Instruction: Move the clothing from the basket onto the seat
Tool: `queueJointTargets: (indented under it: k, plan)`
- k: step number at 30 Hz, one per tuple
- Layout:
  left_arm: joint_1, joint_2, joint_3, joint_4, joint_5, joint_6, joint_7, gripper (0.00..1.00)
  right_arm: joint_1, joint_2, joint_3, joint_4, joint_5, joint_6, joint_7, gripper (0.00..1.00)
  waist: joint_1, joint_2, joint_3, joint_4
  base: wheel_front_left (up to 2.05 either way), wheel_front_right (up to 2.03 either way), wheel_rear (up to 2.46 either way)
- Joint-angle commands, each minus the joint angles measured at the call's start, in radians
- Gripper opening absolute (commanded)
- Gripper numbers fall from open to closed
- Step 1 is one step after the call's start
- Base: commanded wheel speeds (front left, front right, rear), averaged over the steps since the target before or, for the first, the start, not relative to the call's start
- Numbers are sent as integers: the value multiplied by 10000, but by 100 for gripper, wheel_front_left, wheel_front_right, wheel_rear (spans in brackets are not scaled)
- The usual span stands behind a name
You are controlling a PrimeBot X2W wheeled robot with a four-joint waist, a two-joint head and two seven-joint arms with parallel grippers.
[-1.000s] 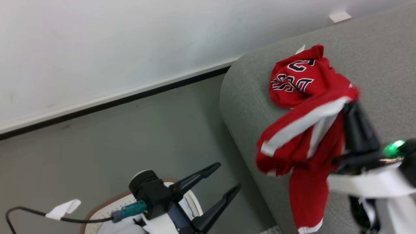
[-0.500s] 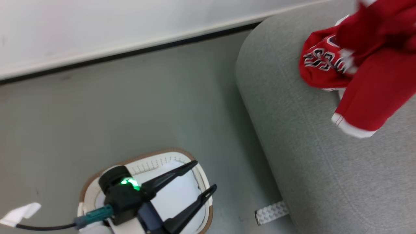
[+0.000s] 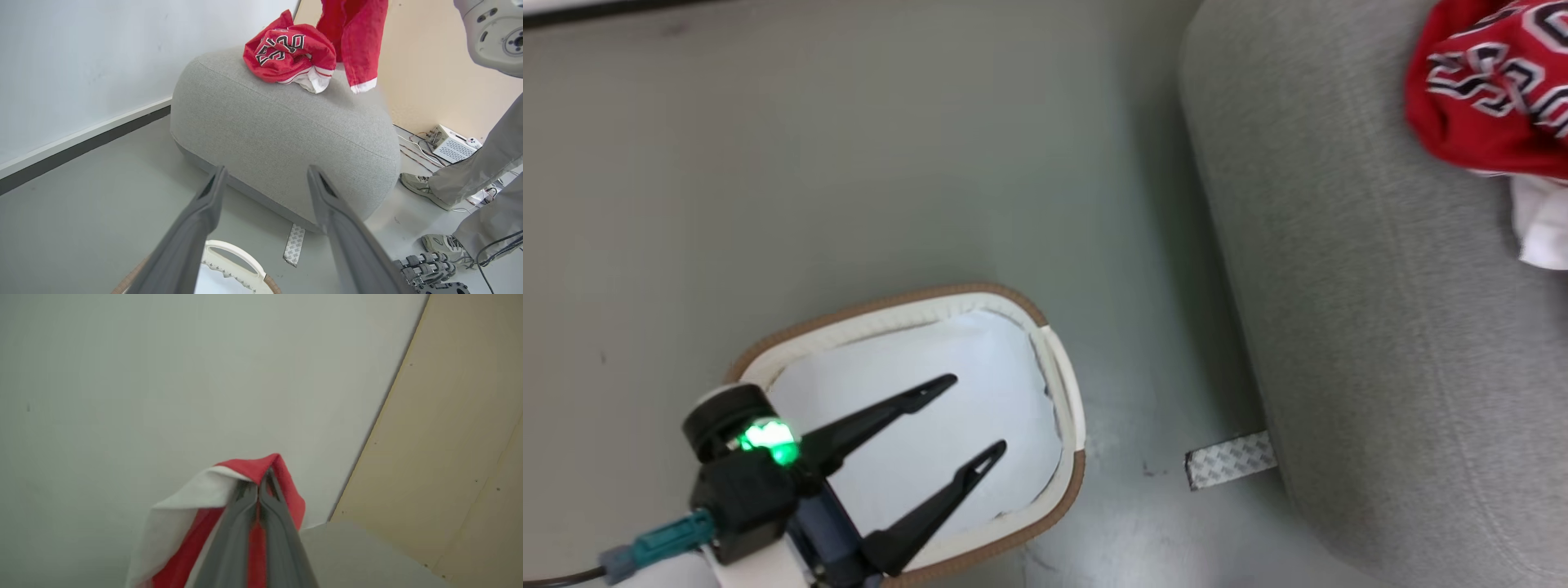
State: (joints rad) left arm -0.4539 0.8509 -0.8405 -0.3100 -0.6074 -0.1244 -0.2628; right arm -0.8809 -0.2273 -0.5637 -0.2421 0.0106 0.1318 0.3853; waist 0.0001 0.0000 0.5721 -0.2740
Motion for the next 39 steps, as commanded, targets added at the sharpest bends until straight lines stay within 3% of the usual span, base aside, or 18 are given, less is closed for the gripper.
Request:
queueJointTargets:
  k: [1, 8, 16, 17, 19, 20, 24, 33, 39]
  plan:
    - [54, 120, 166, -125, 92, -55, -17, 100, 447, 155, -207, 155, -264, -24, 117, 0, -1, 0, 415, 241, 0, 0, 0]
    - [241, 229, 555, -224, 85, -73, -21, 100, 2166, 1345, -659, 415, -1260, -24, 854, 0, -1, 0, 694, 436, 0, 0, 0]
    - [258, 178, 611, -227, 78, -75, -22, 100, 3263, 1718, -730, 1025, -1286, -24, 1001, 0, -1, 0, 687, 532, 0, 0, 0]
    - [258, 148, 608, -201, 49, -75, -22, 100, 3357, 1741, -745, 1152, -1269, -24, 924, 5, -1, 0, 630, 533, 0, 0, 0]
    - [263, 68, 607, -133, 6, -76, -22, 100, 3538, 1761, -751, 1433, -1235, -24, 699, 47, -1, 0, 486, 513, 0, 0, 0]
    - [265, 29, 601, -96, -12, -76, -22, 100, 3554, 1762, -716, 1567, -1216, -24, 617, 100, -1, 0, 398, 498, 0, 0, 0]
    - [299, -267, 604, 142, -96, -76, -23, 100, 3674, 1530, -307, 2010, -1183, -24, 595, 100, -1, 0, -172, 456, 0, 0, 0]
    - [610, -1477, 1061, 1269, -571, -75, -23, 100, 3824, -588, 1313, 2198, 272, -25, 912, 100, -1, 0, -2237, 638, 0, 0, 0]
    - [769, -2445, 1558, 2220, -812, -13, -23, 100, 3420, -1642, 2437, 2212, 1414, -25, 720, 100, -1, 0, -3633, 1102, 0, 0, 0]
